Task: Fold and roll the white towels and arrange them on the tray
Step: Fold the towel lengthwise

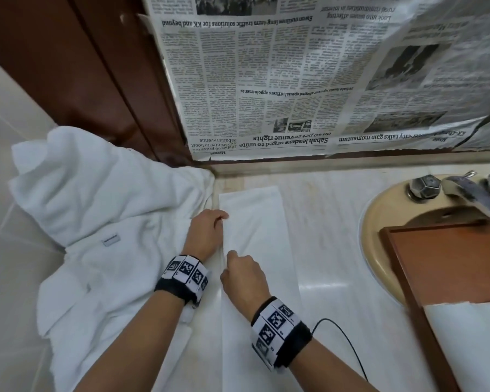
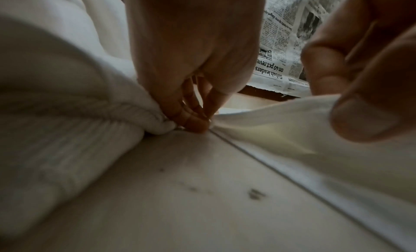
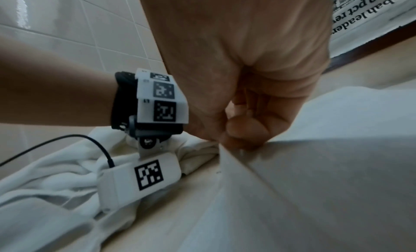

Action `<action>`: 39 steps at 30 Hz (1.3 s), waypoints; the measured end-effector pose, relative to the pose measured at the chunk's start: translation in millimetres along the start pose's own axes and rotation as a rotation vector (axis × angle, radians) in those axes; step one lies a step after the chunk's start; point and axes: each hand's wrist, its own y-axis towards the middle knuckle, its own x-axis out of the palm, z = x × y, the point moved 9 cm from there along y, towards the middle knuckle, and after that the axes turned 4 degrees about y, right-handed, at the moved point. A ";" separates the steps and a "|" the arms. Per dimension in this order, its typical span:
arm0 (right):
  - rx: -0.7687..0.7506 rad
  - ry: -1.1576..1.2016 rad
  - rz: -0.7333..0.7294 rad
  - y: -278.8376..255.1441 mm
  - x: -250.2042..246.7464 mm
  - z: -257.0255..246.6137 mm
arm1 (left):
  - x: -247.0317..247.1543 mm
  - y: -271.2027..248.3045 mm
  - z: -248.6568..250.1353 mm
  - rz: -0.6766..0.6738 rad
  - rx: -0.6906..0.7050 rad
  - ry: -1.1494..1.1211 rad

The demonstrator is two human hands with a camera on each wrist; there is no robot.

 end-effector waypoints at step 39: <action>-0.119 -0.309 0.116 15.9 -20.8 124.8 | 57.2 -61.4 -10.8 -0.215 -0.013 0.578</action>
